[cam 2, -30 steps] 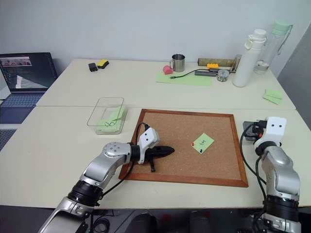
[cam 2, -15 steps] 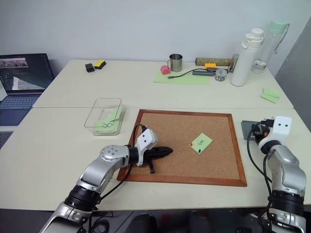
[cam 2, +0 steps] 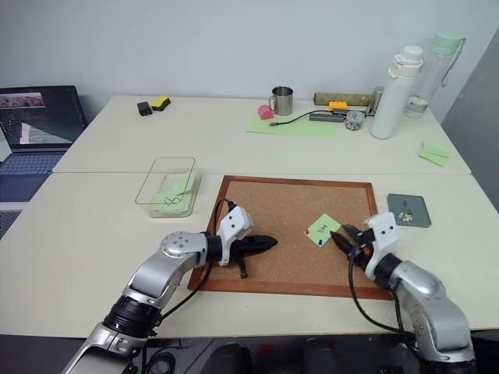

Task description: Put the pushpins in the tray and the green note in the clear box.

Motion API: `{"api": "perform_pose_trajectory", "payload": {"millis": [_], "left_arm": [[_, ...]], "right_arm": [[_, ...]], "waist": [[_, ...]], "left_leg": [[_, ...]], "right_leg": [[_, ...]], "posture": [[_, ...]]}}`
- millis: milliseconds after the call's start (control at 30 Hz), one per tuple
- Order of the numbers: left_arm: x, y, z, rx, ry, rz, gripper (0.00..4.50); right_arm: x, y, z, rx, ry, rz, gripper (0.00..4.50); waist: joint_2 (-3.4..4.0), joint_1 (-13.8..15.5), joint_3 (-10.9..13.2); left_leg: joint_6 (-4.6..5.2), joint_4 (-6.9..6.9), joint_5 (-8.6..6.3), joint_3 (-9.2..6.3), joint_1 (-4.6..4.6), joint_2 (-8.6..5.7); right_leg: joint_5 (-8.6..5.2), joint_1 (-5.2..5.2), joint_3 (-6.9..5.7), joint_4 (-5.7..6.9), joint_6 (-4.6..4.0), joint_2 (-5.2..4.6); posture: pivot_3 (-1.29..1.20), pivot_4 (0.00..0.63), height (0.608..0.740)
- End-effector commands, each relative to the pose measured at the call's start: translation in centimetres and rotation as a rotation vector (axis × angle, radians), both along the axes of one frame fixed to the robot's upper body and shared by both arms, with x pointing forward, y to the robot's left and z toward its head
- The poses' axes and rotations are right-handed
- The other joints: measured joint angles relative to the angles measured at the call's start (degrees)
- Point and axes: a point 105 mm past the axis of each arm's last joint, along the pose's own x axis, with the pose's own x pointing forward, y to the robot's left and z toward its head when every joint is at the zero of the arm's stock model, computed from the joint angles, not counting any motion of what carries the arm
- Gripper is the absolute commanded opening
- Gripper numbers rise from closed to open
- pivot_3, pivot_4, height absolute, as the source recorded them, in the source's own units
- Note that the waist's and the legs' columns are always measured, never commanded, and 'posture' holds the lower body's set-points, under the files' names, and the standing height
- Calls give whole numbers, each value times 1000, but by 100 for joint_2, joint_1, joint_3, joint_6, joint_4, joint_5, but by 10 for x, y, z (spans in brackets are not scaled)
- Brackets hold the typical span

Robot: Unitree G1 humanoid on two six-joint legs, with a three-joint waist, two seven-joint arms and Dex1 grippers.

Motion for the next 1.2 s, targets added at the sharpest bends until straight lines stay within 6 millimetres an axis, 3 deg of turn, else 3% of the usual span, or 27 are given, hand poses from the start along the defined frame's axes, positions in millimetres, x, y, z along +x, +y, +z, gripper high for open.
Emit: {"api": "perform_pose_trajectory", "payload": {"millis": [33,233,467,733,800,967,1200], "left_arm": [[-1,9,-12,46,42,19,0],[1,8,-10,48,37,13,0],[1,9,-9,49,35,15,0],[-1,9,-9,48,35,17,0],[-1,9,-9,49,35,18,0],[-1,9,-8,50,36,19,0],[-2,9,-9,52,42,17,0]], "right_arm": [[-3,17,3,-23,-38,57,1760],[0,27,-10,-66,-15,83,1760],[5,24,-15,-80,-16,61,1760],[7,24,-11,-60,-36,49,318],[7,24,-7,-43,-46,49,39],[7,19,8,-7,-94,39,39],[5,11,45,129,-171,6,39]], "waist": [[0,0,0],[-1,0,1],[-1,0,1],[-1,0,1],[-2,-1,1],[-2,-2,2],[-3,2,2]], "left_leg": [[0,0,0,0,0,0],[0,0,0,-1,0,0],[0,0,0,-2,0,0],[0,-1,0,-2,0,0],[0,-1,0,-2,0,0],[0,-1,0,-1,-1,0],[0,0,0,-4,-5,0]], "right_leg": [[0,0,0,0,0,0],[0,0,-1,-1,0,0],[0,-1,-1,-2,0,0],[0,0,-1,-2,0,0],[0,-1,-2,-2,0,0],[0,-1,-1,-2,0,1],[0,-2,-4,-3,0,1]], "posture": [[0,150,740],[0,150,740],[0,150,740],[0,150,740],[0,150,740],[0,150,740],[0,150,740]]}}
